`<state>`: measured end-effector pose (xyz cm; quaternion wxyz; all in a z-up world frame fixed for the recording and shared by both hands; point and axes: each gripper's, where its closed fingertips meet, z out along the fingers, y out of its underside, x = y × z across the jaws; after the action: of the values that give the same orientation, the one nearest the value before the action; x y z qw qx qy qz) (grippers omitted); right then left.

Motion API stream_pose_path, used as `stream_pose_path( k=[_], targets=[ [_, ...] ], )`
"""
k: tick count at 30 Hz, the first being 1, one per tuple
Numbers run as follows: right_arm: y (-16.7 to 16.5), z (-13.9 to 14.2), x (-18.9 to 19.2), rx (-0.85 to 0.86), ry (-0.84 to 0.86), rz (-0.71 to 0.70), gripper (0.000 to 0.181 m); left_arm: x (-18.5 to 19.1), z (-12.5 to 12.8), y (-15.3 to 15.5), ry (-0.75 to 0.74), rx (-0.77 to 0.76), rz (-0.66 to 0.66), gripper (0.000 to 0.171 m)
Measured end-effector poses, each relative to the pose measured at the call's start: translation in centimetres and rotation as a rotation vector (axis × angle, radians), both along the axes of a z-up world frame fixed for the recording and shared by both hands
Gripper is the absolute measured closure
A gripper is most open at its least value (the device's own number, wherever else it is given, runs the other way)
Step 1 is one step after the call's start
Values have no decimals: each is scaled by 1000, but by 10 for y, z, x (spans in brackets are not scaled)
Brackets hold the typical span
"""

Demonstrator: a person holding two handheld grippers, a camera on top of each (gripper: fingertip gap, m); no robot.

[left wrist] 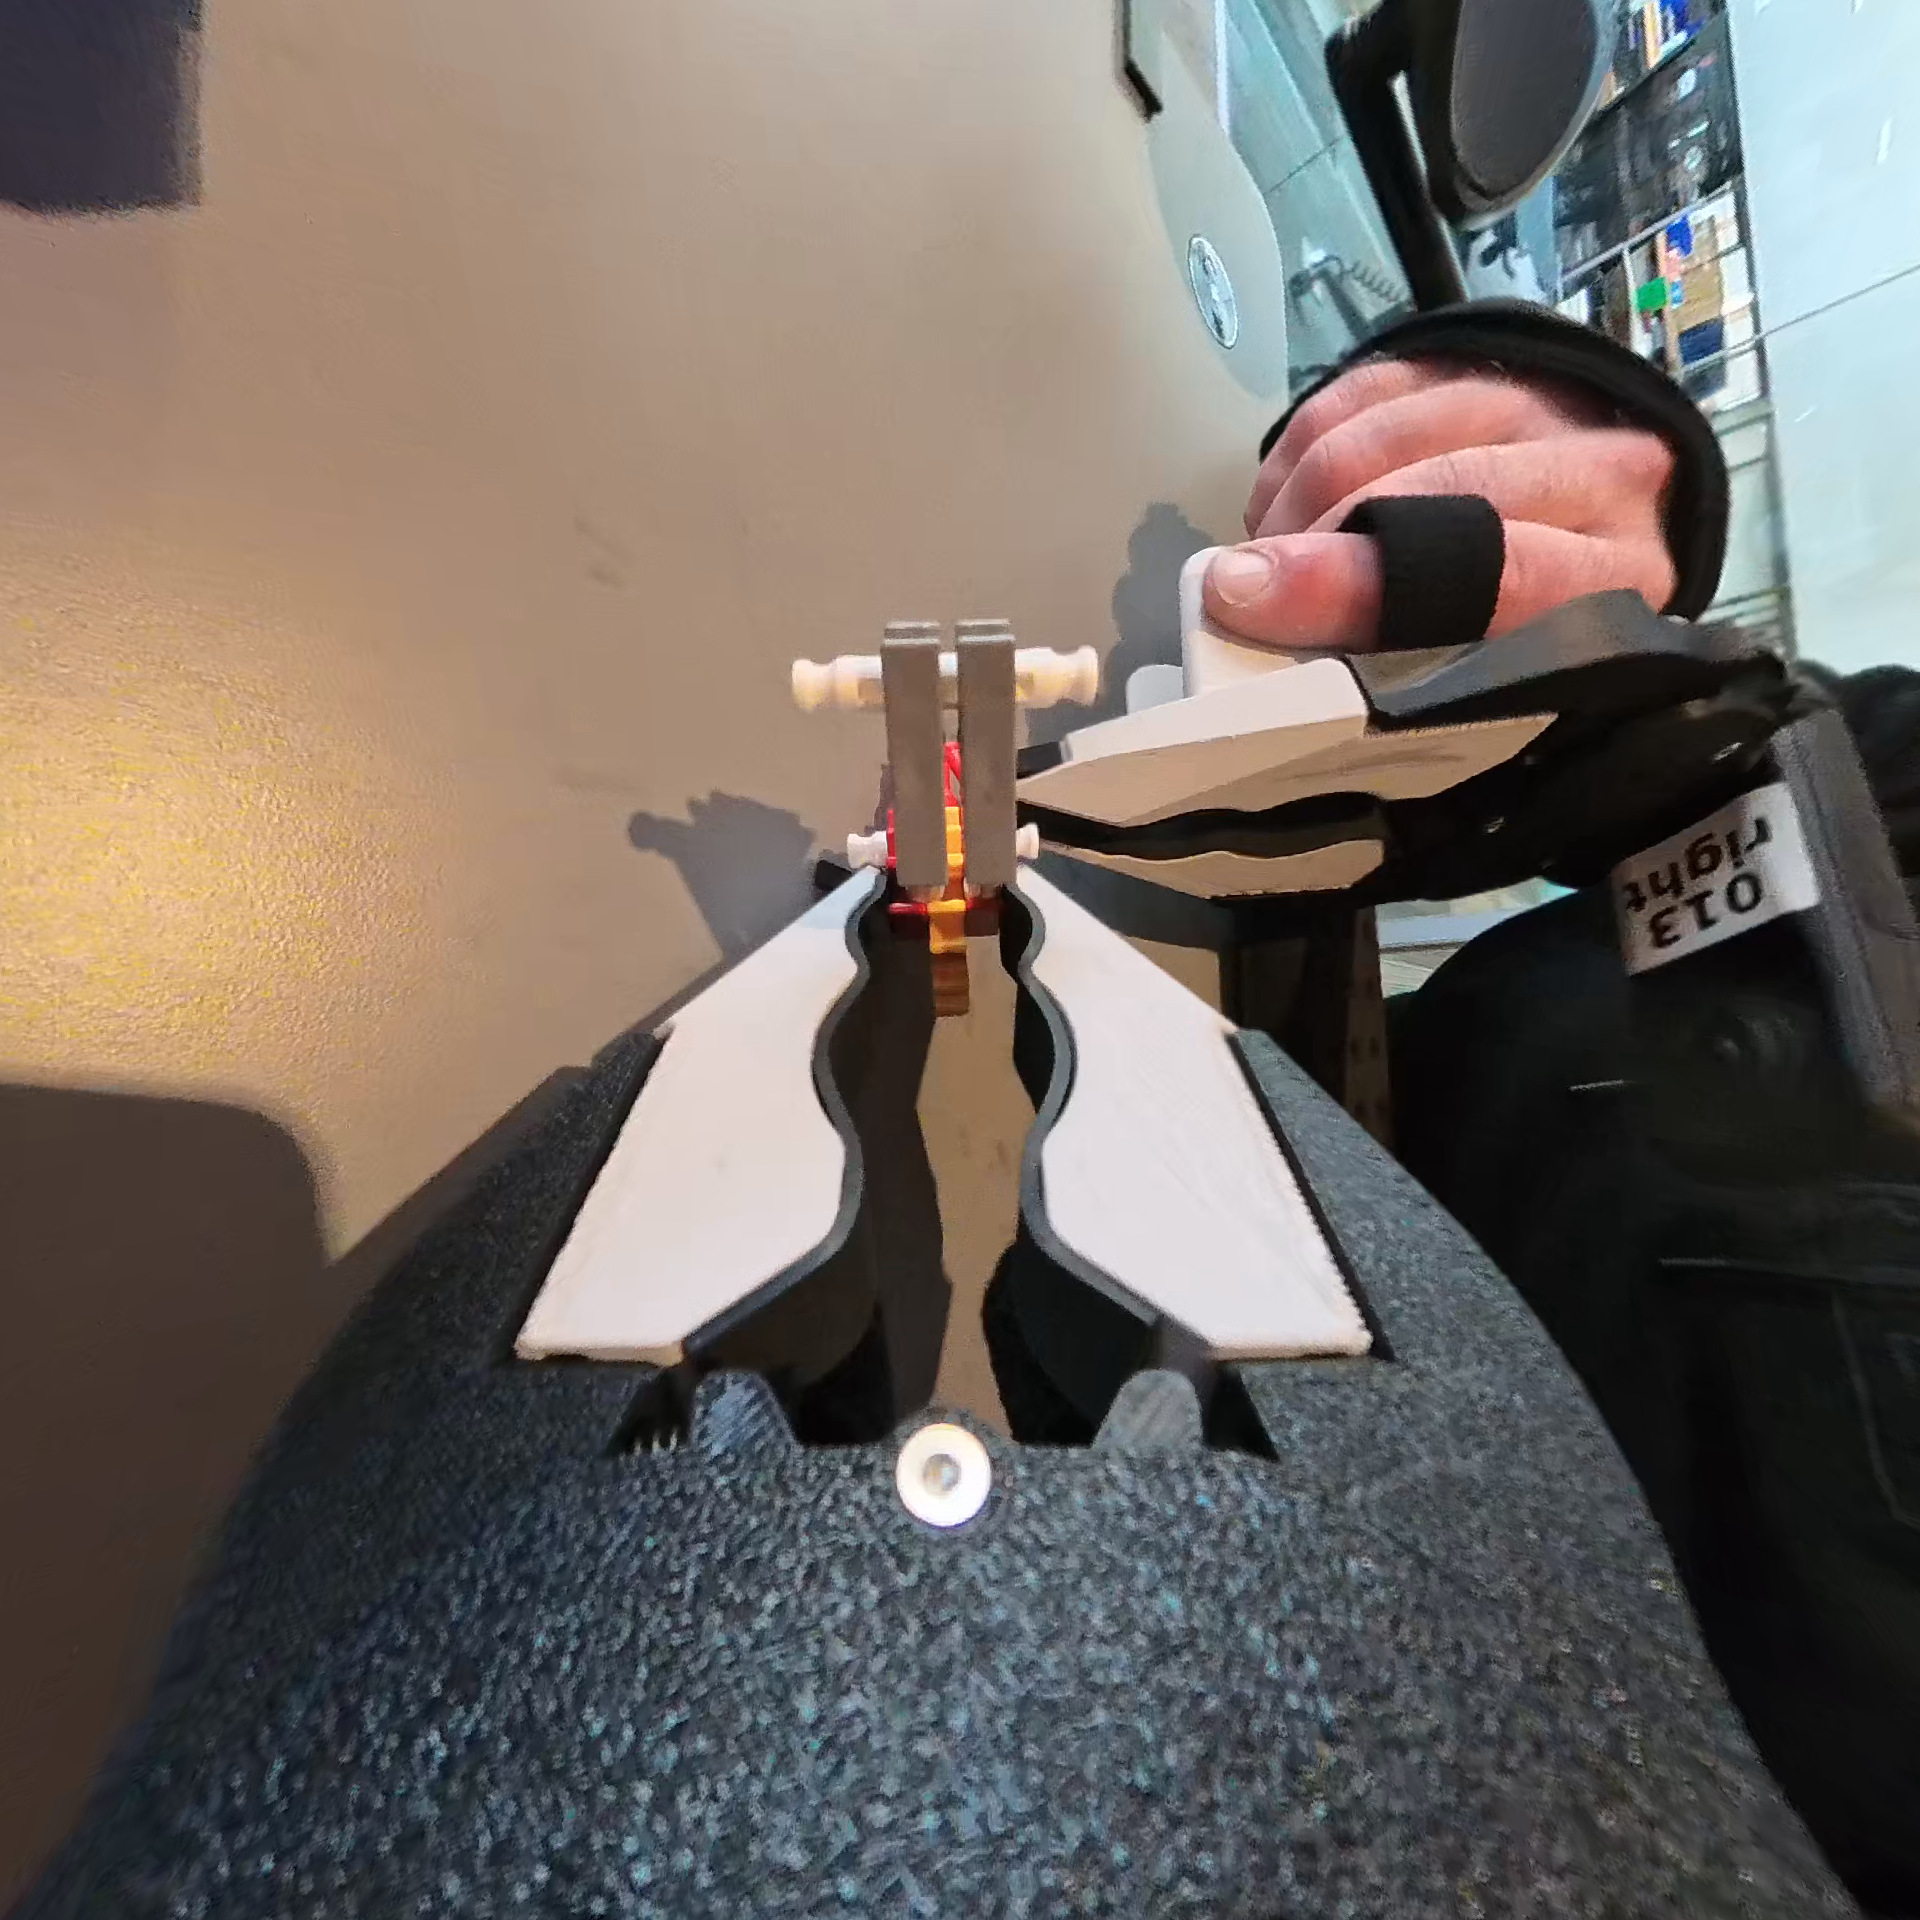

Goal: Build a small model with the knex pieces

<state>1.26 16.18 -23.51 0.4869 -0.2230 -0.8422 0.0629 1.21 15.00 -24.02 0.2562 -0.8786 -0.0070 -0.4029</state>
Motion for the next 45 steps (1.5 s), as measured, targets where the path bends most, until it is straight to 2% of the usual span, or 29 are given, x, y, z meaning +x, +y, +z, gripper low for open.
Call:
stream_pose_path(
  k=[13,27,32,38,45],
  targets=[
    [-4,4,0,66,43,-10,178,0,1,1,-69,-5,12,155],
    [-2,2,0,128,33,-55,178,0,1,2,-58,-1,18,155],
    [-2,2,0,96,39,-82,178,0,0,2,-29,11,14,154],
    [-4,0,1,-78,-13,-63,177,1,-1,1,39,27,-13,155],
    [-5,-1,3,-329,-177,36,173,2,-1,2,53,26,-27,155]
  ],
)
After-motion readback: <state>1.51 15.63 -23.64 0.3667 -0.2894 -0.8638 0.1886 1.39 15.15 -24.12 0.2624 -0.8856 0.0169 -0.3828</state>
